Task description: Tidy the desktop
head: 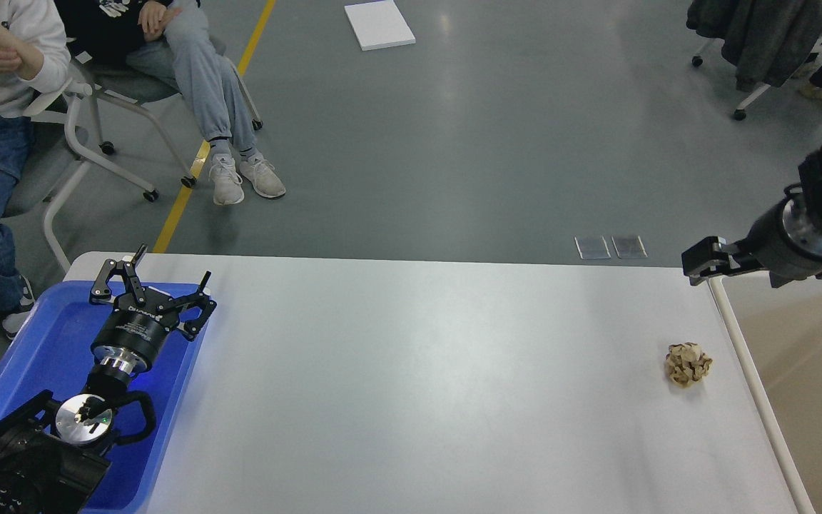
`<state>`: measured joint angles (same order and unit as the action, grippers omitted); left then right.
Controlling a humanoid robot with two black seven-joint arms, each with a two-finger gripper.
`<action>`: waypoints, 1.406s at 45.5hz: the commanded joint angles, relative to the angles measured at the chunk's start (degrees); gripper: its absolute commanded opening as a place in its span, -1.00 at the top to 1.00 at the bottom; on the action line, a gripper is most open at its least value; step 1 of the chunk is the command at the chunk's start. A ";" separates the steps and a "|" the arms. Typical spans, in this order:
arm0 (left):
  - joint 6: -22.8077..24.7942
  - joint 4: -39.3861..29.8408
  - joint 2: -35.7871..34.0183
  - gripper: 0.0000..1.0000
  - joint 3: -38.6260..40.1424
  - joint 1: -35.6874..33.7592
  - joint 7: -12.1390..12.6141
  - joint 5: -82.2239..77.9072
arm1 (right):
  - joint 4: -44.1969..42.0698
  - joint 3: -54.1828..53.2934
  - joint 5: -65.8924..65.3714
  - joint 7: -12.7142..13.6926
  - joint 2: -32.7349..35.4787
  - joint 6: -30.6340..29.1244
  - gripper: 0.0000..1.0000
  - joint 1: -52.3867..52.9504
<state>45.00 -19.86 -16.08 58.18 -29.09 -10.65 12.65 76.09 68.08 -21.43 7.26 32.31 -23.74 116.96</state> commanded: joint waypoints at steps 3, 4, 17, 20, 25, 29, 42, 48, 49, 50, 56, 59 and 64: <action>0.00 0.00 -0.09 -1.00 0.00 0.00 0.01 0.00 | 1.78 -1.02 7.98 -0.15 -2.69 -17.30 -1.00 8.72; 0.00 0.00 0.00 -1.00 0.00 0.00 0.01 0.00 | 1.78 -1.02 8.50 -0.06 -2.87 -18.18 -1.00 8.81; 0.00 0.00 0.00 -1.00 0.00 0.00 0.01 0.00 | 3.45 -3.31 11.67 -0.15 -4.36 -21.26 -1.00 11.44; 0.00 0.00 0.00 -1.00 0.00 0.00 0.01 0.00 | 3.45 -3.22 11.94 -0.06 -4.36 -21.26 -1.00 13.37; 0.00 0.00 0.00 -1.00 0.00 0.00 0.01 0.00 | 3.18 -1.73 11.85 -0.06 -4.54 -21.26 -1.00 16.28; 0.00 0.00 0.00 -1.00 0.00 0.00 0.01 0.00 | 2.57 -0.15 11.32 -0.06 -4.97 -21.26 -1.00 17.60; 0.00 0.00 0.00 -1.00 0.00 0.00 0.01 0.00 | 2.04 0.65 11.23 -0.06 -5.59 -21.26 -1.00 17.60; 0.00 0.00 0.00 -1.00 0.00 0.00 0.01 0.00 | 2.04 0.74 11.23 -0.06 -6.64 -21.26 -1.00 16.63; 0.00 0.00 0.00 -1.00 0.00 0.00 0.01 0.00 | 2.04 0.74 11.32 -0.06 -6.82 -21.26 -1.00 16.46; 0.00 0.00 0.00 -1.00 0.00 0.00 0.01 0.00 | 2.04 0.74 11.24 -0.06 -7.00 -21.26 -1.00 16.37; 0.00 0.00 0.00 -1.00 0.00 0.00 0.01 0.00 | 1.60 0.12 11.85 -0.06 -7.88 -21.26 -1.00 15.93; 0.00 0.00 0.00 -1.00 0.00 0.00 0.01 0.00 | 1.60 0.12 11.85 -0.06 -7.97 -21.26 -1.00 15.84; 0.00 0.00 0.00 -1.00 0.00 0.00 0.01 0.00 | 1.69 0.21 11.94 -0.06 -7.88 -21.26 -1.00 15.84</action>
<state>45.00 -19.86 -16.09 58.18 -29.09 -10.63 12.66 77.86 68.36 -9.85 7.21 25.00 -44.97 133.07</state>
